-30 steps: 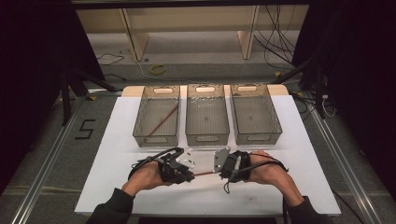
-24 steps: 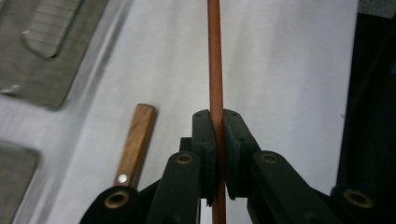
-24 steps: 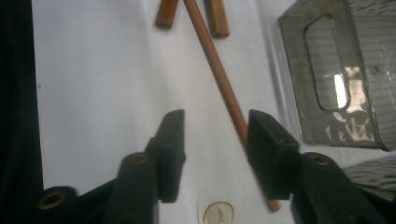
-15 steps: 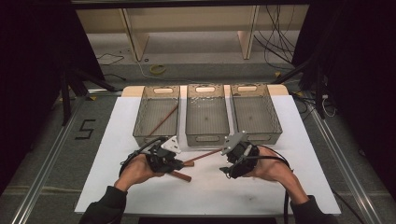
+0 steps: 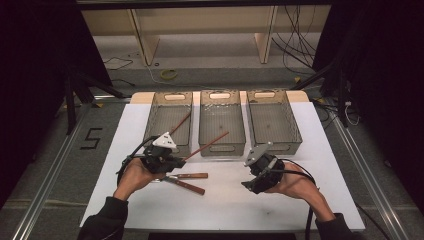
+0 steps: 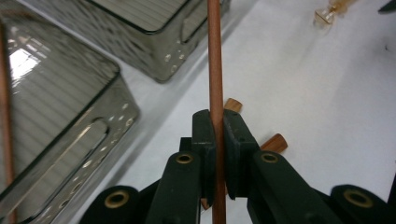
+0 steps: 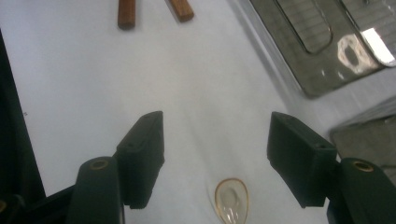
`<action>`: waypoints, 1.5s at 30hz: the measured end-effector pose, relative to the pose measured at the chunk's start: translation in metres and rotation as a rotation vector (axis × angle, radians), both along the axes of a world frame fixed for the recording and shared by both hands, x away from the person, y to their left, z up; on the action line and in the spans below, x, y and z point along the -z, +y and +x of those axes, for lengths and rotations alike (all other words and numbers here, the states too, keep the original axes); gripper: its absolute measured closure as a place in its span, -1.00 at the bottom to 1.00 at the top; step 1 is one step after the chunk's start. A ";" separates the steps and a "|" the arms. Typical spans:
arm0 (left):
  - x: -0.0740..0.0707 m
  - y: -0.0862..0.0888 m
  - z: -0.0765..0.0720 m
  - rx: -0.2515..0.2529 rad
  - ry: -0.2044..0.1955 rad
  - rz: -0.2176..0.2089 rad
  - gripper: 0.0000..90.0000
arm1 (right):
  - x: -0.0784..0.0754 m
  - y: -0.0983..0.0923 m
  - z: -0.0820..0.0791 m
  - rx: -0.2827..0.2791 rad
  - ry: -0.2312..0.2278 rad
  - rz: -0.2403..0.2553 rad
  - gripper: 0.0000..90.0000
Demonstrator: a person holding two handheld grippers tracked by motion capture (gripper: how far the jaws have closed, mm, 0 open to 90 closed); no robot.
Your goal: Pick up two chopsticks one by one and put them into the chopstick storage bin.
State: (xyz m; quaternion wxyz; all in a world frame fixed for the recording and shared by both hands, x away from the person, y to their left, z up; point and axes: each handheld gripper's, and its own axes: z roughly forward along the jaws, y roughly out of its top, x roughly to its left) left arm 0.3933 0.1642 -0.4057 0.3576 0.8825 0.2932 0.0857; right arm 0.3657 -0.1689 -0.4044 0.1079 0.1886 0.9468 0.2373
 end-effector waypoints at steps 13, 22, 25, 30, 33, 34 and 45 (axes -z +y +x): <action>-0.004 0.031 0.025 -0.151 -0.012 -0.058 0.87 | 0.014 -0.033 -0.005 0.086 0.037 0.031 -0.22; -0.006 0.041 0.052 -0.218 -0.007 -0.104 0.87 | 0.014 -0.047 -0.012 0.111 0.024 0.056 -0.25; -0.007 0.045 0.061 -0.239 -0.001 -0.107 0.87 | 0.016 -0.049 -0.013 0.119 0.027 0.052 -0.26; -0.009 0.049 0.076 -0.273 0.001 -0.108 0.87 | 0.018 -0.050 -0.014 0.118 0.036 0.051 -0.26; -0.008 0.051 0.084 -0.292 0.005 -0.106 0.87 | 0.019 -0.049 -0.014 0.116 0.041 0.049 -0.26; -0.007 0.052 0.087 -0.299 0.011 -0.105 0.87 | 0.019 -0.049 -0.014 0.115 0.040 0.048 -0.26; -0.001 0.059 0.108 -0.354 0.023 -0.102 0.87 | 0.020 -0.050 -0.014 0.116 0.040 0.047 -0.27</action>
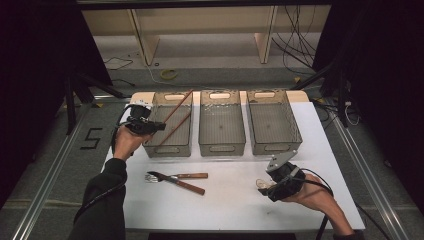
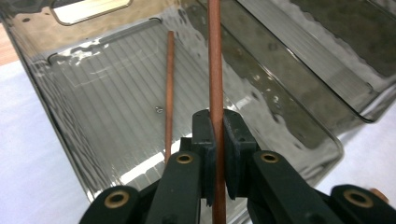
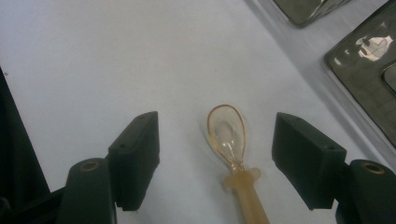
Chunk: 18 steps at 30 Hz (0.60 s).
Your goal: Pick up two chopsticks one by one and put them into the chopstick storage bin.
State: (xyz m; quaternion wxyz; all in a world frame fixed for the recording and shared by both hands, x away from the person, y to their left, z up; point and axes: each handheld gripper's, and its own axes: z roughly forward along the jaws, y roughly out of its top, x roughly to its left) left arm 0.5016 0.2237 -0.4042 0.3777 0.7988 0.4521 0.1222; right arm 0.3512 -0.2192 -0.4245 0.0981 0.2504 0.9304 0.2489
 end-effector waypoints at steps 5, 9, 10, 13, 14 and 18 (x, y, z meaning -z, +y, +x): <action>0.004 0.000 0.009 -0.025 0.013 0.003 0.87 | 0.000 0.000 0.000 0.001 0.001 -0.002 -0.27; 0.010 0.001 0.015 -0.044 0.033 0.006 0.87 | 0.000 -0.001 0.000 0.004 0.001 0.001 -0.27; 0.012 0.001 0.016 -0.048 0.038 0.007 0.87 | 0.000 -0.001 0.000 0.003 0.001 0.000 -0.27; 0.016 0.002 0.017 -0.058 0.047 0.004 0.87 | 0.000 -0.002 -0.001 0.006 0.003 0.002 -0.27; 0.017 0.002 0.018 -0.059 0.050 0.010 0.87 | 0.000 -0.002 0.000 0.002 0.001 0.002 -0.27; 0.019 0.003 0.020 -0.076 0.059 0.008 0.87 | 0.000 -0.002 0.000 0.001 0.003 0.001 -0.27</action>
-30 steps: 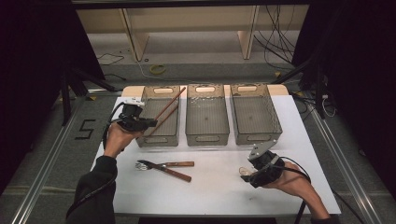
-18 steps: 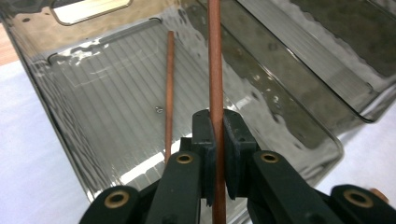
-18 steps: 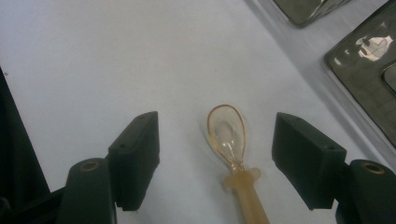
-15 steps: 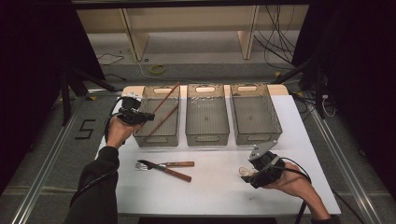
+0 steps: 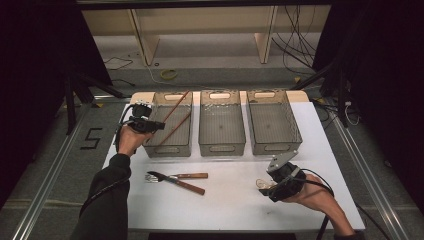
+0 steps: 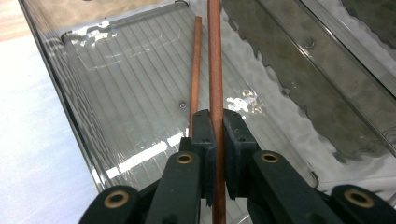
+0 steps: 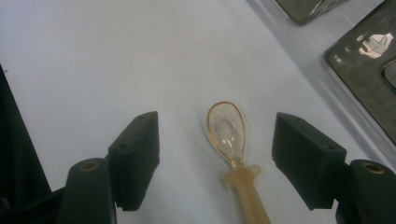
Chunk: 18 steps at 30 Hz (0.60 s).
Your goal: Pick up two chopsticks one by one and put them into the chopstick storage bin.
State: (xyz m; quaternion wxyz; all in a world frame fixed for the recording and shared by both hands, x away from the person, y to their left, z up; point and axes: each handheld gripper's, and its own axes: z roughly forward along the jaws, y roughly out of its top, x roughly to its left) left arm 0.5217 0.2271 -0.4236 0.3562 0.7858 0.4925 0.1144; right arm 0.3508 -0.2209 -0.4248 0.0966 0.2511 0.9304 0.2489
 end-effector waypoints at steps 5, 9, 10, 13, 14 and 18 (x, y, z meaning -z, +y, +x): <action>0.004 0.000 0.003 -0.017 0.014 0.002 0.85 | 0.000 0.000 0.000 0.002 0.001 -0.001 -0.27; 0.006 0.002 0.004 -0.043 0.008 -0.008 0.74 | 0.000 -0.001 0.000 0.001 -0.001 0.000 -0.27; 0.006 0.002 0.004 -0.041 0.007 -0.010 0.66 | -0.001 -0.001 0.000 0.004 0.000 0.000 -0.27; 0.002 0.002 0.001 -0.038 0.001 -0.022 0.46 | -0.001 -0.002 0.000 0.009 0.001 0.000 -0.27; -0.001 0.001 -0.001 -0.029 -0.004 -0.026 0.40 | -0.001 -0.002 0.000 0.008 -0.001 0.000 -0.27; -0.007 -0.001 -0.012 0.002 -0.025 -0.057 0.14 | -0.002 -0.004 0.001 0.010 -0.005 0.002 -0.27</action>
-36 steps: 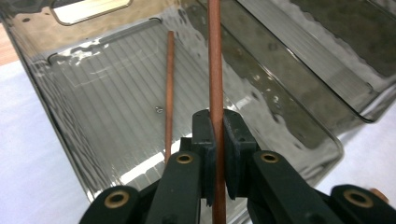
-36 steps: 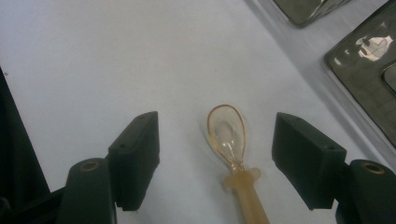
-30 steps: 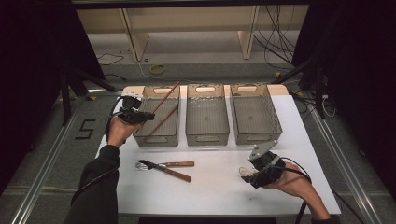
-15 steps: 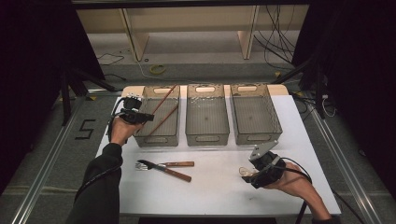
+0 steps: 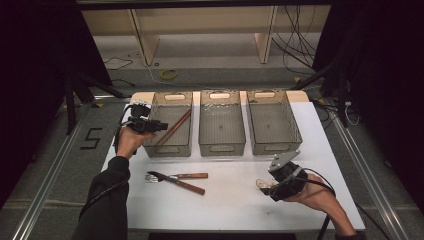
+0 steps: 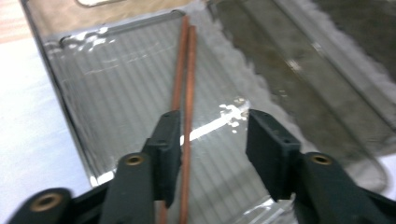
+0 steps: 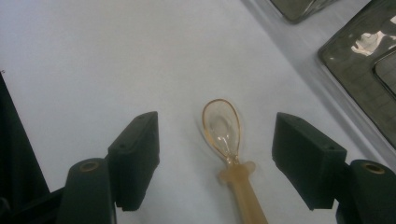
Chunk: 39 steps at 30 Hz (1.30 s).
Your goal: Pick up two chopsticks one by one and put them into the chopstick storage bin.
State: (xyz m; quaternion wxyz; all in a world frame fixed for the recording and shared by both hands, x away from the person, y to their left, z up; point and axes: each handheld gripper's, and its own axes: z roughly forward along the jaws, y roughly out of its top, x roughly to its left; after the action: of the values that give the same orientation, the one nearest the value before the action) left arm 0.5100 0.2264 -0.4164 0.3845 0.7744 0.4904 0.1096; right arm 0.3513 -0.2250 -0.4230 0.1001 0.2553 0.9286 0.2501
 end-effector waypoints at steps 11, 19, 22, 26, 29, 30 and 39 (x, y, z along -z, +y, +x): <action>-0.009 -0.004 -0.050 0.083 -0.113 -0.125 -0.33 | 0.001 -0.008 0.003 0.022 0.002 -0.004 -0.27; -0.009 -0.015 -0.081 0.158 -0.146 -0.163 -0.44 | 0.003 -0.012 0.005 0.036 0.009 -0.015 -0.27; -0.008 -0.022 -0.089 0.198 -0.167 -0.137 -0.48 | 0.003 -0.015 0.006 0.040 0.009 -0.015 -0.27; -0.005 -0.028 -0.095 0.228 -0.175 -0.121 -0.51 | 0.006 -0.018 0.007 0.050 0.019 -0.023 -0.26; -0.003 -0.031 -0.098 0.253 -0.173 -0.105 -0.52 | 0.008 -0.020 0.009 0.051 0.026 -0.026 -0.26; -0.003 -0.032 -0.100 0.258 -0.175 -0.106 -0.52 | 0.009 -0.021 0.010 0.051 0.028 -0.026 -0.26; 0.002 -0.036 -0.110 0.300 -0.180 -0.075 -0.53 | 0.015 -0.026 0.013 0.057 0.045 -0.041 -0.25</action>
State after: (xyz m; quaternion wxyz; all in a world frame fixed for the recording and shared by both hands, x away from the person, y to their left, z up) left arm 0.4003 0.1904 -0.4186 0.4677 0.8110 0.3364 0.1016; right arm 0.3644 -0.2511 -0.4376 0.0916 0.2852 0.9278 0.2225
